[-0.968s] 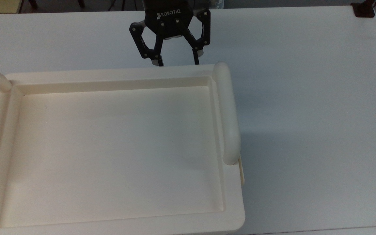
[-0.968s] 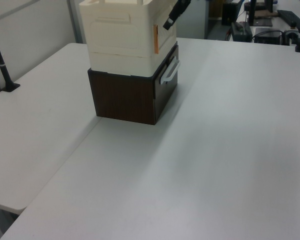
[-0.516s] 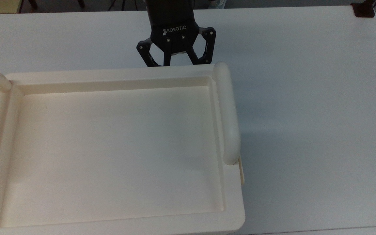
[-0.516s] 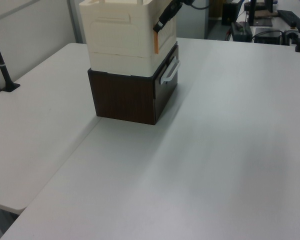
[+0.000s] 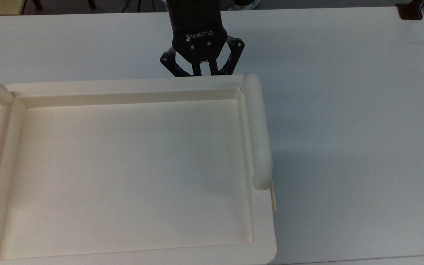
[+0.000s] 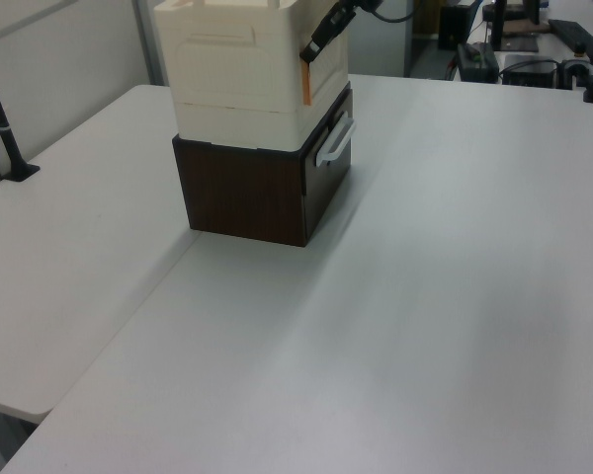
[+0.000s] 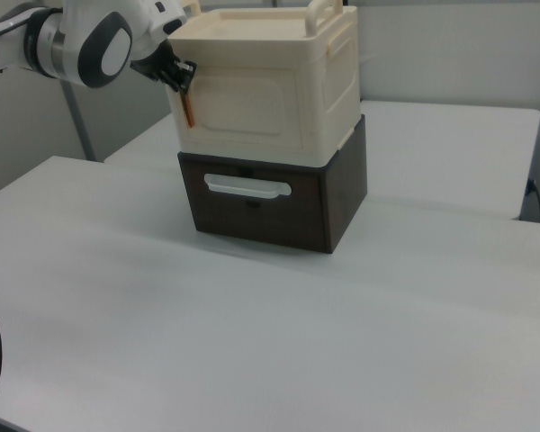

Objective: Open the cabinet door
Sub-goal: 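Pull the handle outward, swinging the door open on its hinge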

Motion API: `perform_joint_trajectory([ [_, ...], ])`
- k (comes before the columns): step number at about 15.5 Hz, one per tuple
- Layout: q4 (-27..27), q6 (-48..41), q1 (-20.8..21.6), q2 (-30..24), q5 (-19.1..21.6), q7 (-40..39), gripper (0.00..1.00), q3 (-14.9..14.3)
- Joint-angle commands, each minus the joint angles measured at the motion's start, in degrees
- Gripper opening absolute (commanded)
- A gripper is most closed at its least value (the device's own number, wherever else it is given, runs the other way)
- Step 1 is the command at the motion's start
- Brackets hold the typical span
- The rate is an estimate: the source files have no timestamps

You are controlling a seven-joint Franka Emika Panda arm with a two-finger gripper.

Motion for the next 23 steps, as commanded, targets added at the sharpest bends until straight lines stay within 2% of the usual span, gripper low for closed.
perform_joint_trajectory([
  [1, 0.02, 2.00, 0.13, 0.37, -0.29, 0.99, 0.00, -0.32],
  [4, -1.12, -0.10, -1.10, -1.39, -0.29, 0.99, 0.00, -0.32],
  [10, -2.00, -13.89, -2.94, -4.82, -1.95, 0.64, 0.00, -0.32],
  [16, -3.32, -22.60, -5.14, -7.27, -3.19, 0.55, 0.03, -0.32],
  [19, -6.30, -25.95, -7.51, -10.35, -3.19, 0.38, 0.14, -0.23],
  [21, -7.53, -29.02, -9.79, -12.37, -3.19, -1.64, 0.30, -0.23],
  [23, -7.63, -31.66, -12.08, -12.99, -3.19, -2.70, 0.35, -0.31],
])
